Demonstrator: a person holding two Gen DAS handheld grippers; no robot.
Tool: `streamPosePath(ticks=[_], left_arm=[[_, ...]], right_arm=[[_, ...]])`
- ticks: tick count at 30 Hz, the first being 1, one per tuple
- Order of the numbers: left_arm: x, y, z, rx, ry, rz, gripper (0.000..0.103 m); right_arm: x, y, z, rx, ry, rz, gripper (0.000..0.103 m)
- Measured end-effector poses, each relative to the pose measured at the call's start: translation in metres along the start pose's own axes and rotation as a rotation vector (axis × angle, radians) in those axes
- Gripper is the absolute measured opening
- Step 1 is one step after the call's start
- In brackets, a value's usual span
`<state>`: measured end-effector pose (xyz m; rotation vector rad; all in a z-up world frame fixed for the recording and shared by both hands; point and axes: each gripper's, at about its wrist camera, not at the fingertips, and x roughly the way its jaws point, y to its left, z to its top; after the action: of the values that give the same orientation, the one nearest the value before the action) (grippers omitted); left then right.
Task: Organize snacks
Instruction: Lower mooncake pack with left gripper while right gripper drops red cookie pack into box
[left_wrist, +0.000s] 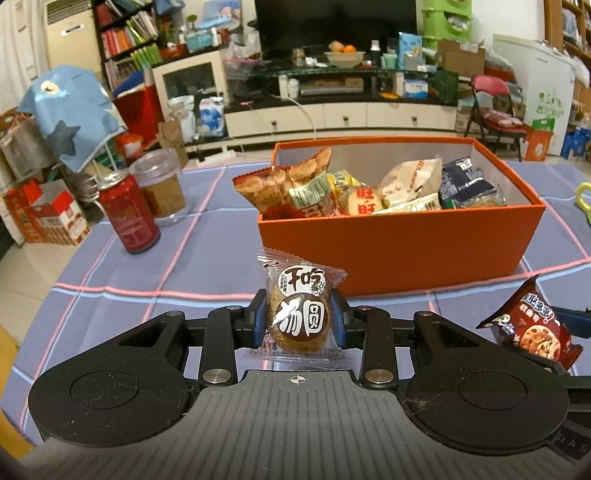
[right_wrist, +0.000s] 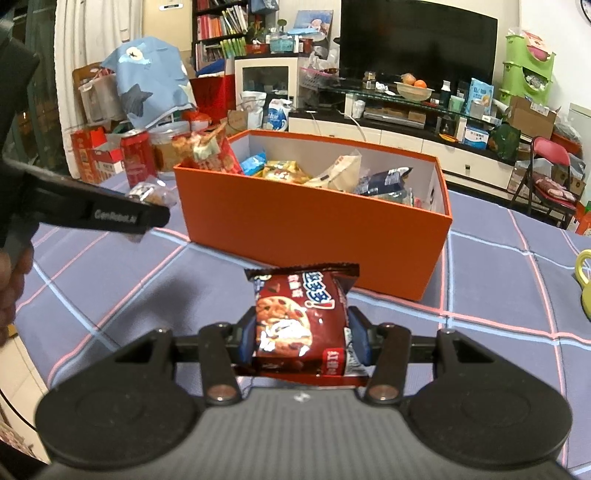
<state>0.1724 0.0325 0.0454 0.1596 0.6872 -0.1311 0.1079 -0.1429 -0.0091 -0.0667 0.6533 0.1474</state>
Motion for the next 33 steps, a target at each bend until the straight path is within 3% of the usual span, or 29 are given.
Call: streamPosePath(ticks=[21,27,33], left_arm=[[-0.01,0.001,0.006,-0.031,-0.015,-0.027,0.0],[-0.022,0.005,0.047,-0.06,-0.101,-0.092,0.0],[0.024,-0.008,0.107,-0.113,-0.098,-0.124,0.0]], right_arm=[[-0.005,0.005,0.003,-0.003,-0.013,0.011,0.054],[-0.032,-0.013,0.04,0.024,-0.136,0.001,0.053],[0.011,-0.05,0.1,0.048,-0.14,-0.041,0.053]])
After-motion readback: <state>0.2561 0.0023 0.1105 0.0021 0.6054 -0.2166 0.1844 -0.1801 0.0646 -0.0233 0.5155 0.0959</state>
